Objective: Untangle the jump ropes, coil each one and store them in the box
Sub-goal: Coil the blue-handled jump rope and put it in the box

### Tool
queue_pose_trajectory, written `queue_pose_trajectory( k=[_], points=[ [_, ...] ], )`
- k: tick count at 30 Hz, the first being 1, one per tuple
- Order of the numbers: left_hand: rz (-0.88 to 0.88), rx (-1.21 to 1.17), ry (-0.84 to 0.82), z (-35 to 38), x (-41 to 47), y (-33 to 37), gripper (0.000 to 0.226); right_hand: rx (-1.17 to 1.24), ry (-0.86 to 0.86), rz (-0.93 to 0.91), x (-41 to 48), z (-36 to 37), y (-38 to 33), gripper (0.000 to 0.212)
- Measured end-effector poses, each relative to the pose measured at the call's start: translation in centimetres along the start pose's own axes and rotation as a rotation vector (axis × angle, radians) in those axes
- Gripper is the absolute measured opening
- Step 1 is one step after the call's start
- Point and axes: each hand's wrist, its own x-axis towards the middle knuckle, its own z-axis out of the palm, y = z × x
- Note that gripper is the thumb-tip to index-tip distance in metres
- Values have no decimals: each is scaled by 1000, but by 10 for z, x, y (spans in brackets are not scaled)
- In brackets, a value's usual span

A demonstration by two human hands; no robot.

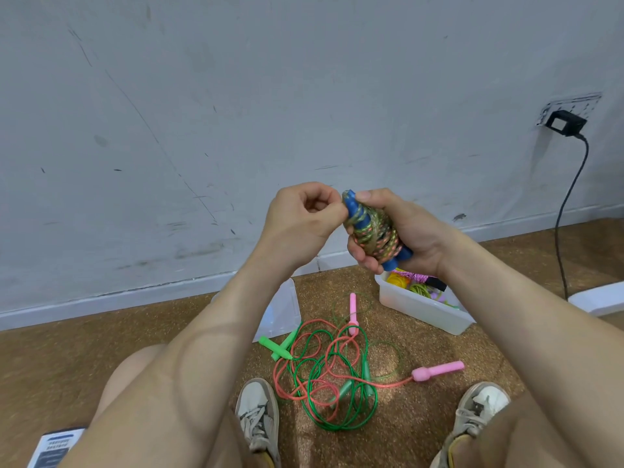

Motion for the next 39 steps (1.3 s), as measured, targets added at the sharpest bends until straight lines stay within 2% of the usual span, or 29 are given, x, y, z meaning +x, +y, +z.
queue_pose_trajectory(
  k=[5, 6, 9, 10, 11, 15, 16, 18, 22, 25, 28, 31, 33, 36, 37, 39],
  points=[
    [27, 42, 6, -3, 2, -4, 10, -18, -38, 7, 1, 3, -1, 36],
    [107, 117, 32, -5, 2, -4, 9, -20, -40, 14, 1, 3, -1, 37],
    [532, 569, 131, -14, 3, -5, 5, -25, -46, 40, 0, 3, -1, 35],
    [584, 612, 135, -16, 4, -6, 3, -18, -48, 43, -1, 3, -1, 35],
    [564, 559, 103, -17, 4, -7, 1, -10, -48, 40, 0, 3, -2, 35],
    [105, -58, -228, -20, 3, -2, 6, 19, -27, 29, -1, -6, -6, 36],
    [71, -127, -270, -20, 3, -2, 11, 23, -27, 32, -1, -8, -7, 36],
    [100, -123, -291, -13, 2, -5, 18, 27, -41, 25, -1, -9, -7, 37],
    [260, 55, -135, 10, -3, -14, 21, 63, -39, 27, -3, -6, -5, 39],
    [549, 418, 120, 13, 4, -24, 26, 56, -9, 26, -4, 1, -7, 38],
    [649, 584, 313, 15, 12, -42, 19, -93, 152, 7, -5, 13, -6, 34],
    [551, 518, 266, 26, 11, -57, 14, -413, 392, -123, -6, 16, -3, 33],
    [348, 256, 94, 31, 8, -54, 16, -567, 459, -188, -9, 12, -4, 33],
    [-44, -253, -223, 26, 8, -37, 21, -585, 465, -223, -14, 8, -9, 32],
    [-129, -354, -282, 22, 9, -32, 19, -555, 449, -225, -14, 7, -10, 32],
    [-173, -360, -292, 13, 10, -22, 18, -505, 440, -205, -12, 7, -12, 35]
  ],
)
